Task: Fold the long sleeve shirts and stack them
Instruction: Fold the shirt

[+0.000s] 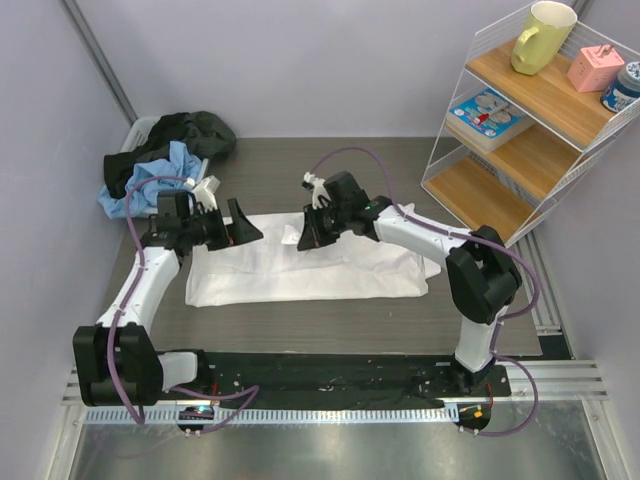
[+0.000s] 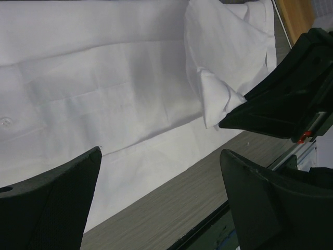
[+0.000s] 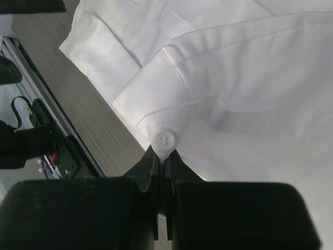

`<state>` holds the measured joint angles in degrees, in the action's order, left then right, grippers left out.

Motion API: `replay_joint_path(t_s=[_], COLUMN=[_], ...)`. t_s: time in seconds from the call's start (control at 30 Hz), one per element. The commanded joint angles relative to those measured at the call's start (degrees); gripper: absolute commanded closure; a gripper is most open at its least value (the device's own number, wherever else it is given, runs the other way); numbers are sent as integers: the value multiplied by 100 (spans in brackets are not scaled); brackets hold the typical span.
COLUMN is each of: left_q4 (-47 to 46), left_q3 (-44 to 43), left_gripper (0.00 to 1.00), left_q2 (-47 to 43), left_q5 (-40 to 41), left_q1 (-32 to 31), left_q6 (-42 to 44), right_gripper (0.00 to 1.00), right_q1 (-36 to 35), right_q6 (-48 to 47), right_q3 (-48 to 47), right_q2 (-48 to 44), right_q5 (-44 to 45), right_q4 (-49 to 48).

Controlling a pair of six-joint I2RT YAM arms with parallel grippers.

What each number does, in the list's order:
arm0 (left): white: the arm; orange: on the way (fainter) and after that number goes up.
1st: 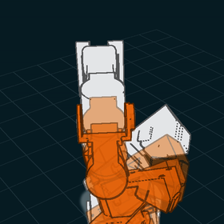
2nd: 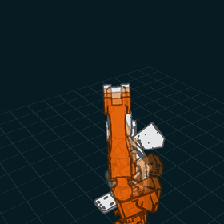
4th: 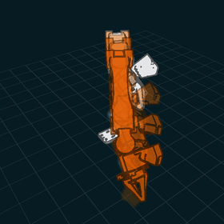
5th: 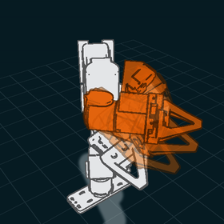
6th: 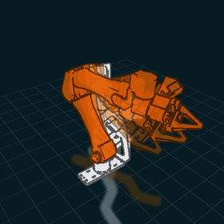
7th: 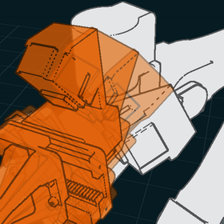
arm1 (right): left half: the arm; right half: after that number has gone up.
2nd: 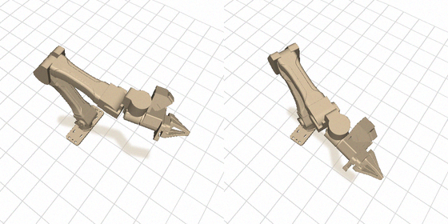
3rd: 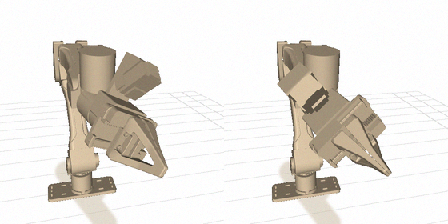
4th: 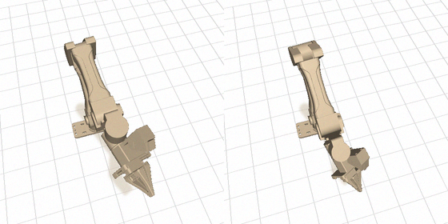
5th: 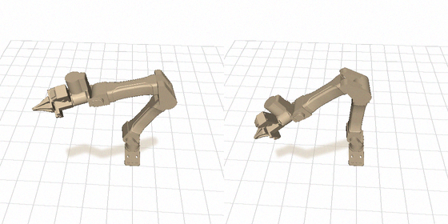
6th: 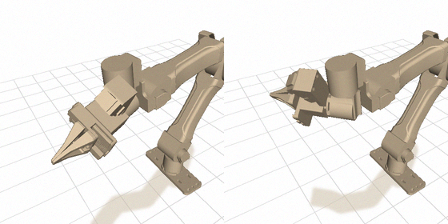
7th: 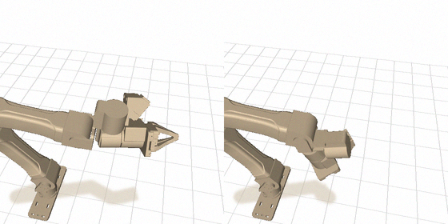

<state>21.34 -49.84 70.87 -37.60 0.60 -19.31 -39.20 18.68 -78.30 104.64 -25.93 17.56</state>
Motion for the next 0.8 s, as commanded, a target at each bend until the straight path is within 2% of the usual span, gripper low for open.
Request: replay_joint_path(t_s=[0.0,0.1,0.13,0.17,0.2,0.3,0.37,0.43,0.5,0.53,0.6,0.63,0.77], left_q4=[-561,-561,-578,-596,-596,-517,-587,-614,-631,-640,-710,-684,-614], left_q3=[211,247,256,256,256,124,72,-51,-139,-235,-315,-359,-508], left_gripper=[5,6,6,8,8,13,20,26,31,32,36,42,50], left_q2=[-30,93,128,268,348,769,1041,1191,1341,1411,1640,1710,2114], left_q5=[297,525,561,579,561,281,-18,-115,7,182,367,551,719], left_q1=[-7,1,45,132,185,239,212,125,-33,-312,-420,-490,-508], left_q6=[-407,-381,-380,-372,-363,-136,-73,180,340,392,349,227,6], right_gripper=[99,93,87,78,56,38,32,31,31,32,32,33,34], right_q1=[-184,-325,-369,-404,-413,-317,-229,8,245,342,527,701,1168], right_q6=[978,1251,1296,1314,1297,815,322,-168,-477,-801,-1128,-1260,-1787], right_q3=[-114,-386,-440,-519,-685,-914,-880,-687,-477,-423,-300,-239,-10], right_q2=[267,644,767,847,900,857,542,269,-74,-145,-356,-417,-646], right_q5=[466,528,389,318,204,-130,-236,-385,-325,-342,-159,-105,106], right_q4=[-1236,-1421,-1492,-1484,-1440,-914,-511,-316,27,167,572,660,1081])
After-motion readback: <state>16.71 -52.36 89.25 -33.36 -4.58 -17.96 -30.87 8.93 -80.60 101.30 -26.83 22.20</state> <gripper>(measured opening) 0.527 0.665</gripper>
